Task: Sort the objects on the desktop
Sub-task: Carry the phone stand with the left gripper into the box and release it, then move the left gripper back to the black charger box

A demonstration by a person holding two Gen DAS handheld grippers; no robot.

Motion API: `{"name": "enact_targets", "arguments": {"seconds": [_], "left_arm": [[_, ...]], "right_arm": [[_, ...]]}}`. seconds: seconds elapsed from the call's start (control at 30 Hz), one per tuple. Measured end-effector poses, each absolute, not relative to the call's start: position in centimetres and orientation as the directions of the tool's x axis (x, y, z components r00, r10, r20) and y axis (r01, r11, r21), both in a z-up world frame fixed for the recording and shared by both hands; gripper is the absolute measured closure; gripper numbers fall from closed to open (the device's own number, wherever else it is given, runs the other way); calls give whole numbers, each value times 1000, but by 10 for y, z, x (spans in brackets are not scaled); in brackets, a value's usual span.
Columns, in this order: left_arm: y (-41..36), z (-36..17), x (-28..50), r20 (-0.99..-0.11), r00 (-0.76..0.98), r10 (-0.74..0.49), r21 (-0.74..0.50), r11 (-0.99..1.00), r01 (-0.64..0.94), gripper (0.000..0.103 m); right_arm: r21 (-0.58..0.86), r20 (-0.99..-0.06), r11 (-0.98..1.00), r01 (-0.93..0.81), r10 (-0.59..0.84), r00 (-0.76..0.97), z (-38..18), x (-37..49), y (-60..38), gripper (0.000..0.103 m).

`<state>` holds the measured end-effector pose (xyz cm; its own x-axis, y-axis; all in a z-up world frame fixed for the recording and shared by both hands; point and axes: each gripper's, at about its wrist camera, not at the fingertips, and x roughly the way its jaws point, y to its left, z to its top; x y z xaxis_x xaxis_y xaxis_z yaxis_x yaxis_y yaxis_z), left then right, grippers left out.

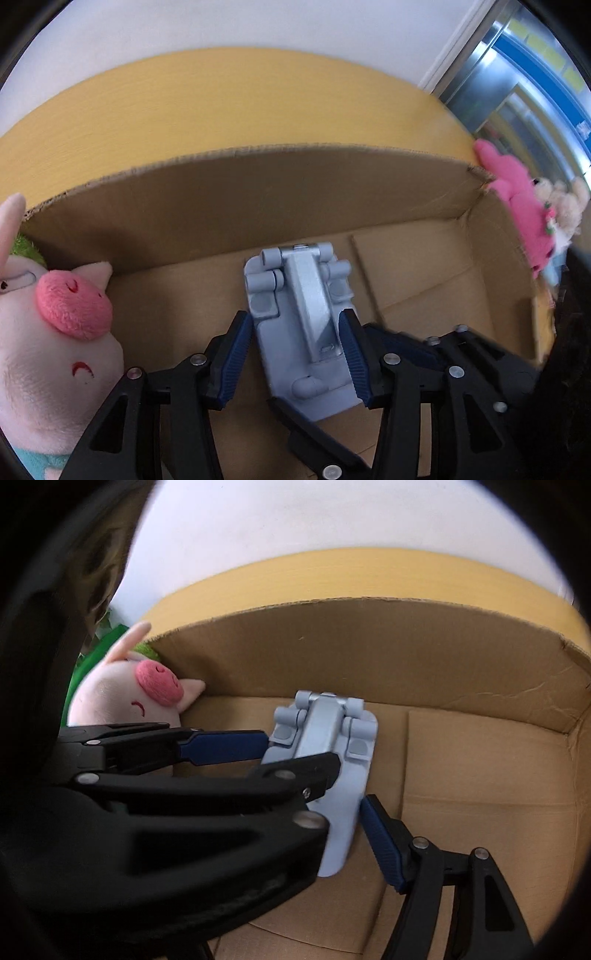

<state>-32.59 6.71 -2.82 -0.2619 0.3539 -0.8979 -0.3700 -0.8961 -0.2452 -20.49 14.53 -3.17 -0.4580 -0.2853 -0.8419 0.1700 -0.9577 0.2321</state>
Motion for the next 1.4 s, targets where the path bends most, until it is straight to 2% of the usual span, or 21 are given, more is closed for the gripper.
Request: {"name": "enact_targets", "arguments": {"seconds": [0.13,0.23,0.33,0.37,0.43,0.5,0.6,0.73,0.97,1.0,1.03,1.07,1.1,1.13,1.23,1.27,1.3,1.33,1.37,1.4], "left_arm": [[62,-13,-319,-884,-291,365,-259,-902,-345,57],[56,14,-305,-871,-357,337,-216,-916,-339,55],[44,57,-275,-823,-475,312,-158,-928,-337,54],[39,73,-262,-795,-526,303,-135,-933,-332,50],[28,103,-231,-729,-618,294,-109,-941,-320,38],[15,135,-189,-636,-725,266,-69,-954,-290,20],[3,167,-133,-528,-820,221,-18,-968,-249,1],[-15,187,-62,-416,-893,169,3,-982,-188,0],[-30,184,2,-397,-902,170,-44,-985,-166,1],[-30,182,6,-402,-899,174,-48,-984,-169,4],[-31,180,11,-404,-894,192,-57,-981,-185,9],[-30,178,15,-409,-883,228,-74,-973,-218,39],[-30,175,17,-425,-866,264,-88,-964,-251,95],[-27,171,16,-457,-839,296,-101,-954,-281,100],[-19,166,23,-475,-838,268,-73,-961,-266,100],[-16,165,26,-470,-848,244,-49,-967,-251,91],[-14,165,28,-473,-851,227,-36,-971,-238,57],[-13,166,29,-481,-851,211,-33,-974,-223,31],[-13,166,30,-477,-858,193,-33,-979,-202,2],[-12,167,35,-446,-876,184,-32,-981,-189,0]], "right_arm": [[278,-834,-948,157,-319,-451,-26,-198,152,33],[255,-822,-954,160,-301,-483,-6,-182,159,33],[214,-792,-963,161,-268,-548,26,-164,176,33],[182,-777,-970,159,-241,-581,39,-155,180,33],[114,-743,-979,167,-196,-640,63,-132,181,26],[70,-705,-976,207,-196,-682,89,-101,175,23],[26,-660,-967,252,-206,-722,111,-65,173,23],[-1,-605,-966,260,-207,-769,126,-17,175,23],[-50,-532,-970,237,-175,-829,143,49,172,24],[-49,-514,-972,228,-171,-840,145,57,174,24],[-46,-497,-974,222,-170,-851,148,65,176,31],[-43,-487,-974,222,-174,-856,150,70,177,40],[-39,-487,-973,228,-181,-855,152,74,179,69],[-33,-500,-971,236,-188,-846,152,76,180,95],[-30,-519,-971,237,-187,-834,150,78,185,95],[-33,-517,-971,238,-188,-835,150,80,186,92],[-30,-515,-972,235,-186,-836,150,82,188,71],[-26,-512,-974,227,-182,-839,150,84,191,32],[-26,-505,-977,213,-171,-846,149,86,192,16],[-29,-488,-979,203,-163,-858,150,89,194,12]]}}
